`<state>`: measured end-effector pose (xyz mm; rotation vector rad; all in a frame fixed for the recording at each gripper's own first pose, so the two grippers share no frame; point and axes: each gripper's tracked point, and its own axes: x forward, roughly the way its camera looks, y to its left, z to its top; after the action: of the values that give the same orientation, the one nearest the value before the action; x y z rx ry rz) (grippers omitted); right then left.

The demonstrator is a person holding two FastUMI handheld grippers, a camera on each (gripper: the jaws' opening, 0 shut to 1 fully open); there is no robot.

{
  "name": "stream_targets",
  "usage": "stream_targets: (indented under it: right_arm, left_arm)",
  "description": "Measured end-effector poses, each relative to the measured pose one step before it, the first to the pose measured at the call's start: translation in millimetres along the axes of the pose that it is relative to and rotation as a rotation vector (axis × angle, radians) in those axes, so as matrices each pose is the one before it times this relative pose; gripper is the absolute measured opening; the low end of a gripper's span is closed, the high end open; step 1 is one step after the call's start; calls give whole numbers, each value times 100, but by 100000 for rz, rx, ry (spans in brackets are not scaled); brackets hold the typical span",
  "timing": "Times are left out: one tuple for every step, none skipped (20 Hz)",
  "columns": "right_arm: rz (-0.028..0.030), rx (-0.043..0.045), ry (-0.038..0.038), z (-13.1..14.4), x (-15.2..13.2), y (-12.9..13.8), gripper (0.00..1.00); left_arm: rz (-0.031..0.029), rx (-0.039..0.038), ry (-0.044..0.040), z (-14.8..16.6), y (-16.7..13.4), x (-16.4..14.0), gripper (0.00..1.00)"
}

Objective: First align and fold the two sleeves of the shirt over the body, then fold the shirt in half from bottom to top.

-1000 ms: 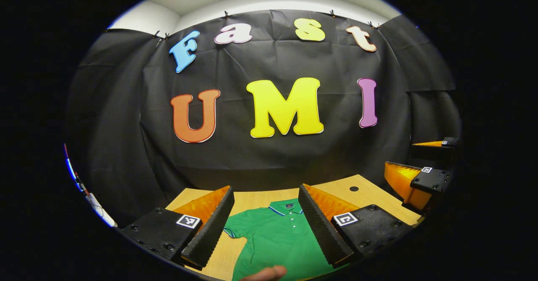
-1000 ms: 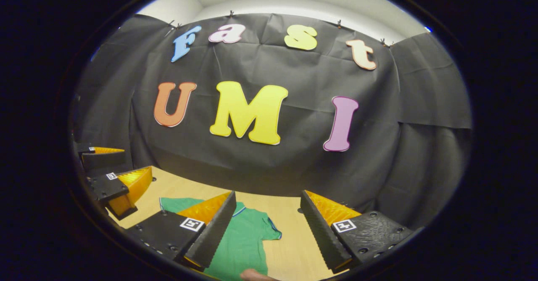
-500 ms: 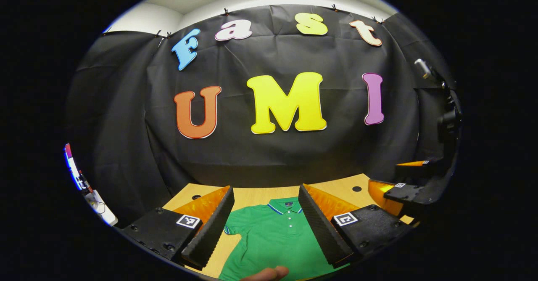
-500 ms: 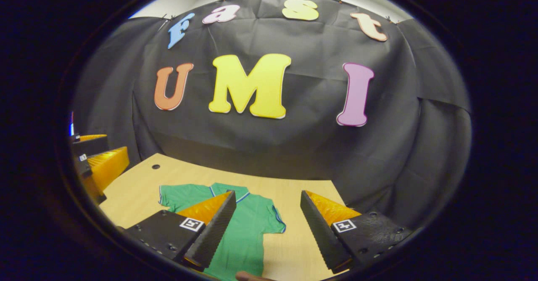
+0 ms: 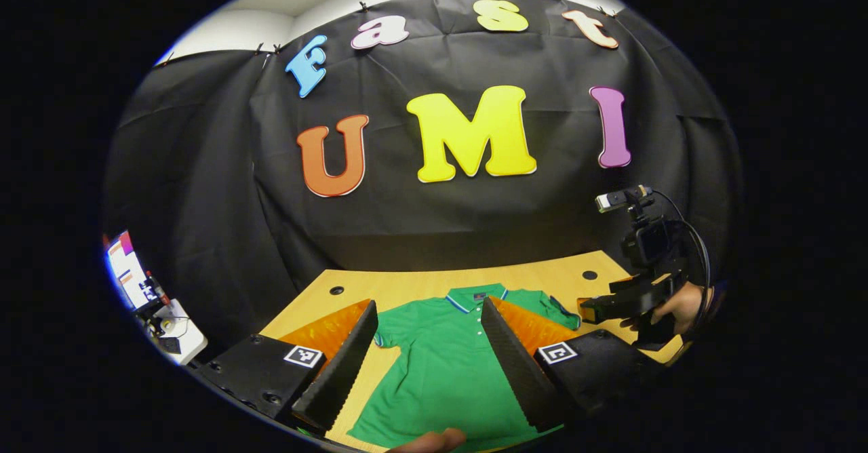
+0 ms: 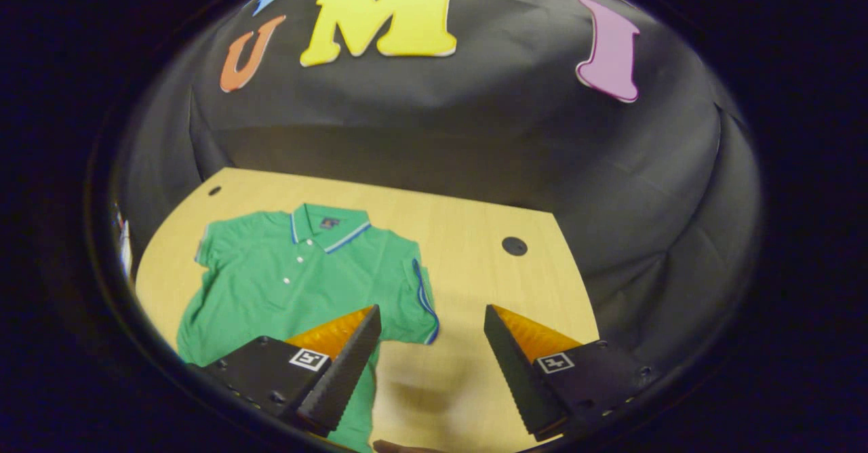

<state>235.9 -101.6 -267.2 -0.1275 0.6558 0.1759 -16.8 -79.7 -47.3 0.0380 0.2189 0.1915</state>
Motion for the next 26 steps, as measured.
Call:
stream_targets:
  right_arm:
    - [-33,-1101,2567,-686,1704,-329,95]
    - [-113,-1345,2852,-775,1688,-290,94]
    - [-317,-1197,3206,-645,1455,-286,94]
    - [91,-898,2781,-673,1190,-218,93]
    - [652,-65,1574,-259,1123,-101,88]
    - [1098,504,961,-227,930,67,87]
    - [1663,1178,940,-132,665,282,82]
    - [1183,1935,1390,-384,551,119,81]
    - [1559,1907,1374,-224,494,230,69]
    - [1368,1278,811,-230,407,311,67]
    - [1564,834,1026,-136,85,280,57]
    - [1989,1602,214,-53,330,276,47]
    - [1061,1606,-472,359,142,95,41]
    - [504,1205,672,-127,-52,7,38]
    - [568,1117,240,-30,11,159,28]
    - [-142,688,-272,15,39,19,24]
    - [498,1293,-224,101,-25,44,13]
    - [380,1993,294,-59,-37,-27,9]
    - [654,3363,590,79,-77,-148,6]
    - [302,3808,287,-59,-43,-145,6]
    - [480,3451,1369,-165,93,-86,6]
    - [601,2376,259,-84,-20,29,6]
    - [556,1397,491,52,137,-23,12]
    - [1211,1032,493,-153,103,257,12]
    - [768,164,-346,177,-9,2,12]
    - [1154,628,913,142,-612,216,12]
  left_arm:
    - [2052,421,1290,-637,356,-266,99]
    - [1211,-900,1352,-542,4,-375,99]
    - [1170,-1271,1137,-372,-20,-442,99]
    - [1197,-514,671,-238,30,-360,99]
    - [1398,41,319,-182,165,-316,99]
    - [1474,99,-238,93,203,-314,99]
    - [1375,-54,-311,37,233,-200,99]
    - [973,-33,-67,29,94,-327,99]
    - [749,-69,-117,28,112,-272,99]
    - [242,-312,-527,194,-40,-227,99]
    - [-139,-831,-977,375,-107,-191,99]
    - [-548,-1290,-1328,403,-160,-271,99]
    - [-852,-1137,-1466,456,-231,-162,99]
    - [-871,-673,-1877,557,-171,-36,99]
    - [-789,-109,-1298,463,-106,-45,99]
    - [-391,533,-467,101,-83,78,99]
    - [-176,613,675,-210,43,122,99]
    - [-775,-65,945,-198,-156,81,99]
    - [-377,-220,544,-195,10,21,99]
    - [-468,34,371,-48,57,66,99]
    - [-260,387,251,-66,93,93,99]
    - [-332,295,42,15,58,96,99]
    - [-337,-91,329,-142,72,55,99]
    - [-747,-397,555,-214,-126,84,99]
    - [-474,-75,716,-374,-3,-19,99]
    - [-178,-39,525,-130,43,48,99]
